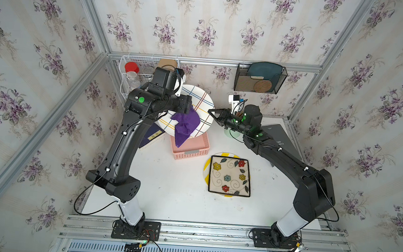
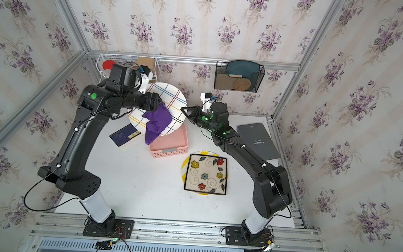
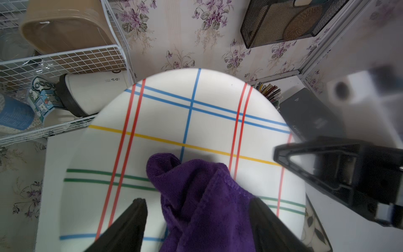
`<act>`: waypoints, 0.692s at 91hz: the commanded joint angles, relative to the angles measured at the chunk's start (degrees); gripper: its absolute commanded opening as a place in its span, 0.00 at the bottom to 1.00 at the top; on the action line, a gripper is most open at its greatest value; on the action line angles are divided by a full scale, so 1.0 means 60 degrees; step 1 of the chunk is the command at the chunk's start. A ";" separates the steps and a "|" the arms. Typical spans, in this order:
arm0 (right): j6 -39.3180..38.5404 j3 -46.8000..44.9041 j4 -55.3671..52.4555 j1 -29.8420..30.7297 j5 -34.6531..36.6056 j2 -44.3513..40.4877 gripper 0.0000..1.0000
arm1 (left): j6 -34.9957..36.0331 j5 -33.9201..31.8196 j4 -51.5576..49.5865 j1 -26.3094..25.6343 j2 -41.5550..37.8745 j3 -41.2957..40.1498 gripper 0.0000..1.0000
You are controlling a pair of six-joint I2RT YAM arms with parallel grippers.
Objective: Wipe the wet plate dry
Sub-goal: Wipe the plate with towel.
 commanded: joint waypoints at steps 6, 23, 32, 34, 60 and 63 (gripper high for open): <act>0.0270 0.0013 0.0647 -0.0004 -0.0169 0.0052 0.00 | -0.0278 0.1944 -0.1158 -0.0042 -0.0223 0.0242 0.84; 0.0375 0.0282 0.0761 -0.0001 -0.0318 0.0321 0.00 | 0.0528 0.1297 -0.2083 -0.0337 -0.0857 -0.1436 0.79; 0.0396 0.0443 0.0752 -0.0003 -0.0412 0.0445 0.00 | 0.0858 0.0137 -0.2397 -0.0550 -0.0782 -0.1950 0.78; 0.0402 0.0474 0.0747 -0.0001 -0.0433 0.0469 0.00 | 0.0884 -0.0044 -0.2355 -0.0569 -0.0771 -0.2102 0.78; 0.0232 0.0695 0.0744 -0.0008 -0.0620 0.0407 0.00 | 0.0306 -0.1422 -0.0393 -0.0580 -0.0498 -0.3150 0.12; 0.0106 0.0688 0.0658 -0.0005 -0.0641 0.0352 0.00 | 0.0215 -0.1453 -0.0292 -0.0560 -0.0411 -0.3013 0.00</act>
